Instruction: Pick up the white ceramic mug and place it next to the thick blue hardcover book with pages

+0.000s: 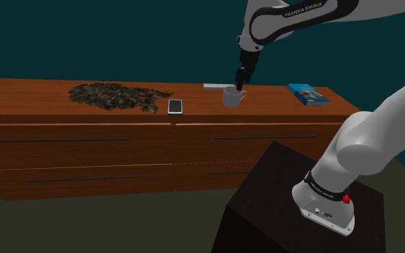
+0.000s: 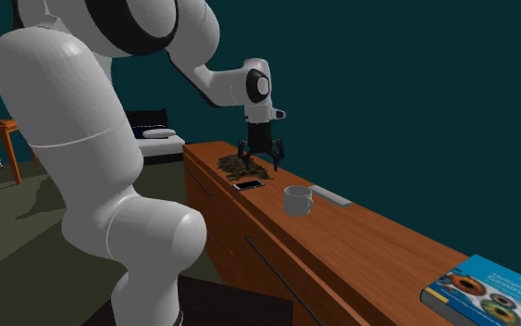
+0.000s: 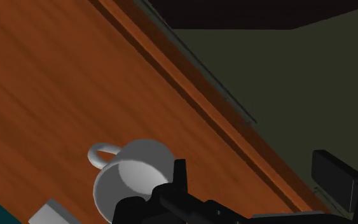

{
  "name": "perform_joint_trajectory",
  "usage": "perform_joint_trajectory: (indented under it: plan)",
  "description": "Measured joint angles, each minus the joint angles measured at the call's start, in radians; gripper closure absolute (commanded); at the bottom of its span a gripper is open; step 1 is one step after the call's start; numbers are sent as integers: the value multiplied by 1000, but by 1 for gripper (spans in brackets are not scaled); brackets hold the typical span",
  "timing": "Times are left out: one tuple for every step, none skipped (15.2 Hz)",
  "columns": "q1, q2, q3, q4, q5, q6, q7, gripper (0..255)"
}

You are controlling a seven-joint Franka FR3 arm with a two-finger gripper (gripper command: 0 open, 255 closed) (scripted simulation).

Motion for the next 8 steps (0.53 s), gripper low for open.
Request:
perform_joint_trajectory:
  plan:
    - [-4, 37, -13, 5, 2, 31, -17, 0]
    - [-6, 80, -23, 28, 6, 52, -32, 0]
    - [-7, 119, -29, 43, 13, 75, -43, 0]
    - [-9, 155, -37, 58, 18, 94, -57, 0]
    - [-11, 193, -43, 83, 26, 107, -70, 0]
    - [-12, 230, -48, 100, 34, 126, -80, 0]
    - [-18, 271, -57, 129, 44, 138, -101, 0]
    - [-21, 313, -61, 155, 55, 152, -114, 0]
